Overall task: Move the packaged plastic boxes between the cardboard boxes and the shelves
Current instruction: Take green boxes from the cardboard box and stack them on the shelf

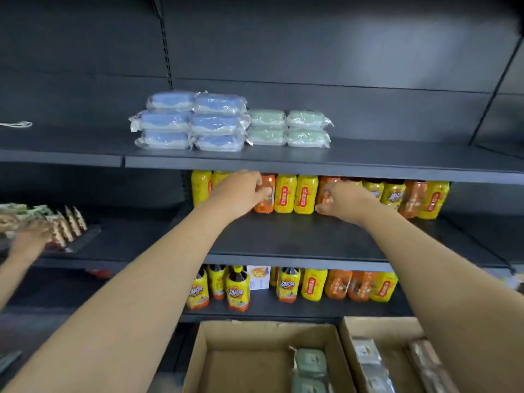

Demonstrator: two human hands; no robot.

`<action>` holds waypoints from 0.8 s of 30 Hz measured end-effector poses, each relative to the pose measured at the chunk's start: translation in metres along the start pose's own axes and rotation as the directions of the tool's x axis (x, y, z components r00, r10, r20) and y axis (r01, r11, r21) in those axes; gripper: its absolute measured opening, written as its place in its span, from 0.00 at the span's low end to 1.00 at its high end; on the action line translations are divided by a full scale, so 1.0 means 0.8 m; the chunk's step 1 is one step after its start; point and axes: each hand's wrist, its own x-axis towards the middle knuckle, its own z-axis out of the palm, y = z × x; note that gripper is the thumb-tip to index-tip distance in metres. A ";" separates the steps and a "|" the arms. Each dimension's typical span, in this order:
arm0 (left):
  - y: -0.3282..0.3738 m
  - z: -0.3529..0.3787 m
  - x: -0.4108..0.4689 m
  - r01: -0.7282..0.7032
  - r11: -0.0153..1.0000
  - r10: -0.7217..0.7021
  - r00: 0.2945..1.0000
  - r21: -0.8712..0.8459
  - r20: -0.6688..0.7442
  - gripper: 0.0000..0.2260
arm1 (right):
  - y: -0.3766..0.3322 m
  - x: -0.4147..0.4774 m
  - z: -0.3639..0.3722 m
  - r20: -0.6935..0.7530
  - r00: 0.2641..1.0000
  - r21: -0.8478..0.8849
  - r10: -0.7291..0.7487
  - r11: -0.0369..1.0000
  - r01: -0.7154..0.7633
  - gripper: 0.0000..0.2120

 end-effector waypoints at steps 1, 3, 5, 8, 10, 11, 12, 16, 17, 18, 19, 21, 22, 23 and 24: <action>0.001 0.009 -0.021 0.001 1.000 -0.001 1.000 -0.016 0.027 0.15 | -0.003 -0.021 0.014 0.043 0.999 0.033 0.009 0.999 -0.011 0.23; 0.002 0.033 -0.058 0.018 0.999 -0.014 0.996 -0.035 0.086 0.16 | -0.006 -0.059 0.046 0.137 0.990 0.095 0.021 0.995 -0.034 0.26; -0.002 0.063 -0.085 0.066 0.996 -0.058 0.990 -0.066 0.126 0.16 | -0.006 -0.091 0.083 0.205 0.978 0.137 0.033 0.989 -0.062 0.26; -0.009 0.119 -0.113 0.157 0.980 -0.130 0.971 -0.122 0.201 0.14 | 0.001 -0.124 0.145 0.304 0.951 0.137 0.056 0.985 -0.102 0.26; -0.017 0.161 -0.126 0.210 0.966 -0.165 0.950 -0.154 0.264 0.13 | 0.012 -0.138 0.191 0.369 0.929 0.155 0.041 0.982 -0.105 0.26; -0.022 0.183 -0.132 0.232 0.960 -0.178 0.939 -0.159 0.293 0.13 | 0.018 -0.144 0.216 0.401 0.915 0.162 0.034 0.981 -0.108 0.26; -0.028 0.206 -0.136 0.254 0.954 -0.194 0.927 -0.158 0.320 0.13 | 0.026 -0.148 0.241 0.436 0.899 0.159 0.034 0.981 -0.114 0.26; -0.050 0.300 -0.141 0.339 0.933 -0.261 0.867 -0.119 0.425 0.13 | 0.057 -0.147 0.343 0.567 0.823 0.167 0.035 0.974 -0.156 0.24; -0.053 0.323 -0.141 0.361 0.927 -0.279 0.845 -0.101 0.455 0.13 | 0.064 -0.146 0.365 0.612 0.790 0.166 0.037 0.971 -0.174 0.23; -0.056 0.346 -0.143 0.387 0.919 -0.302 0.820 -0.082 0.486 0.13 | 0.069 -0.144 0.386 0.651 0.758 0.172 0.040 0.965 -0.199 0.22; -0.060 0.369 -0.146 0.419 0.905 -0.325 0.791 -0.072 0.518 0.13 | 0.074 -0.145 0.408 0.686 0.726 0.180 0.048 0.955 -0.234 0.21; -0.067 0.415 -0.154 0.479 0.876 -0.359 0.731 -0.061 0.580 0.13 | 0.083 -0.148 0.448 0.736 0.673 0.197 0.066 0.931 -0.307 0.20; -0.070 0.437 -0.159 0.500 0.865 -0.371 0.702 -0.048 0.608 0.13 | 0.088 -0.151 0.468 0.759 0.647 0.205 0.076 0.915 -0.348 0.19; -0.073 0.456 -0.164 0.517 0.855 -0.382 0.675 -0.036 0.631 0.13 | 0.092 -0.154 0.485 0.777 0.624 0.219 0.084 0.893 -0.393 0.19; -0.075 0.475 -0.169 0.535 0.844 -0.392 0.647 -0.023 0.654 0.13 | 0.096 -0.160 0.502 0.794 0.600 0.231 0.094 0.867 -0.441 0.18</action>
